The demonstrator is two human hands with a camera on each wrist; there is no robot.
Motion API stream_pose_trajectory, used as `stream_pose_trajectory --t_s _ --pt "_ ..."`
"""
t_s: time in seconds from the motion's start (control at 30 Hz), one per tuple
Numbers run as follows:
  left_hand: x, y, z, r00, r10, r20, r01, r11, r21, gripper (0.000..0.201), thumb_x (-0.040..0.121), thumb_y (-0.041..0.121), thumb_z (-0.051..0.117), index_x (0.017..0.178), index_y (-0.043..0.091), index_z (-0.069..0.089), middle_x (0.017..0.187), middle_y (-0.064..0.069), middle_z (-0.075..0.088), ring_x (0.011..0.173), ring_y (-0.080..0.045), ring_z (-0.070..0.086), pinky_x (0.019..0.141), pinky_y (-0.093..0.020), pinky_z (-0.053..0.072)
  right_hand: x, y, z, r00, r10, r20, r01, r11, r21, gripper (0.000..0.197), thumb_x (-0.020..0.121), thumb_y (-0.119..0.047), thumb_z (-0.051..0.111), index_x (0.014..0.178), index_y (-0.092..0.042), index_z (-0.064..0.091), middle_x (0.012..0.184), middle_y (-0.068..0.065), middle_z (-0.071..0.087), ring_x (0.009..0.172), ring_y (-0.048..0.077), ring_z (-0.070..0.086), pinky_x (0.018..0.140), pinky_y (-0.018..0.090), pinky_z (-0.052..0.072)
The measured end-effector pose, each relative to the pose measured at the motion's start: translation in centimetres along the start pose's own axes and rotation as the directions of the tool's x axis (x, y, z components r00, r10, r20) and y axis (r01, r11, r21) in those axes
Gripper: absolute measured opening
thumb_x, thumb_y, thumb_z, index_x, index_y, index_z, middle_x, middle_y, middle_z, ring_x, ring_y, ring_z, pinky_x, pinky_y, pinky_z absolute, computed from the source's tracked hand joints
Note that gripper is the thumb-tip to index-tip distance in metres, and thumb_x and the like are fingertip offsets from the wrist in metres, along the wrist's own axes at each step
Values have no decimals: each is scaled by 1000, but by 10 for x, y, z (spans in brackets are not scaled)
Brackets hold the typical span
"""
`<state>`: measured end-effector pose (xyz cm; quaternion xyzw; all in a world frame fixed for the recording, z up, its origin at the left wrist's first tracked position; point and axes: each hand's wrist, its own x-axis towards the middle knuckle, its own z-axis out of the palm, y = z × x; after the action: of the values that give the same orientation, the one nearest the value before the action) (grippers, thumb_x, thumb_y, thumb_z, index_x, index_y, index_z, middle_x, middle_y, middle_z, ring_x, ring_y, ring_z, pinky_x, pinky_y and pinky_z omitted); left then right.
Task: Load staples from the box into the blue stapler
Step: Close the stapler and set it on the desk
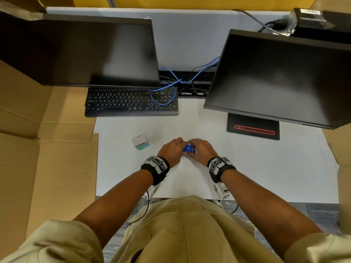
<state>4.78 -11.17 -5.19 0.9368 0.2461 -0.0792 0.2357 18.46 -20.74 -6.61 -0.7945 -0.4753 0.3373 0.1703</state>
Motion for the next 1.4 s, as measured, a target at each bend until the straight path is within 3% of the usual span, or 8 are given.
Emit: stream_pose_trajectory --t_s 0.07,0.27,0.63,0.83,0.97,1.13,1.27,1.4 --pt "0 0 1 1000 -6 9 6 1000 -2 34 90 13 61 123 13 56 112 -10 60 95 -29 60 76 -39 55 0 0 -2 1000 -13 -1 13 1000 -12 54 82 -37 71 129 -16 55 123 6 65 109 25 61 98 35 48" --pt "1 -3 5 1000 -11 21 11 1000 -19 33 88 6 60 121 7 58 110 -14 62 93 -33 62 78 -41 55 -1 -3 -1 994 -110 7 110 991 -77 47 87 -36 65 131 -21 54 126 2 64 112 24 61 99 32 46" --pt "-11 -24 -2 992 -127 15 127 989 -77 47 85 13 63 131 9 51 132 -11 56 109 -32 61 95 -39 52 8 -10 -4 988 -153 0 151 975 -166 31 89 -24 63 118 -15 61 113 7 68 101 27 63 92 38 52" --pt "-19 -29 -4 977 -212 -1 211 973 -93 52 93 18 55 142 8 41 152 -10 39 133 -28 46 112 -34 38 10 -18 -1 988 -78 131 104 973 -204 70 75 -56 71 131 -24 44 102 2 69 87 25 65 79 34 53" --pt "-21 -23 -1 982 -179 57 185 975 -120 56 93 18 54 146 12 35 155 -9 35 140 -27 39 117 -35 32 8 -15 6 973 -156 169 181 973 -141 69 79 -52 69 139 -26 45 110 2 69 90 20 62 89 34 54" --pt "-24 -14 2 982 -166 86 179 966 -184 60 93 25 54 147 9 33 153 -12 38 138 -29 41 115 -35 32 10 -11 4 972 -195 133 216 962 -164 64 79 -52 70 134 -26 53 116 3 56 102 22 57 85 29 49" --pt "-23 -12 -1 979 -172 111 190 964 -185 60 93 22 55 147 8 31 153 -11 37 138 -29 41 113 -34 34 14 -16 7 983 -154 96 166 977 -135 71 74 -48 76 135 -23 51 151 6 33 133 25 41 106 36 42" --pt "-25 -13 -2 971 -197 134 219 960 -172 64 95 24 53 150 10 24 158 -9 29 143 -26 33 117 -34 28 17 -21 7 983 -122 137 138 984 -111 73 77 -43 76 140 -21 46 158 7 27 143 26 31 114 37 31"
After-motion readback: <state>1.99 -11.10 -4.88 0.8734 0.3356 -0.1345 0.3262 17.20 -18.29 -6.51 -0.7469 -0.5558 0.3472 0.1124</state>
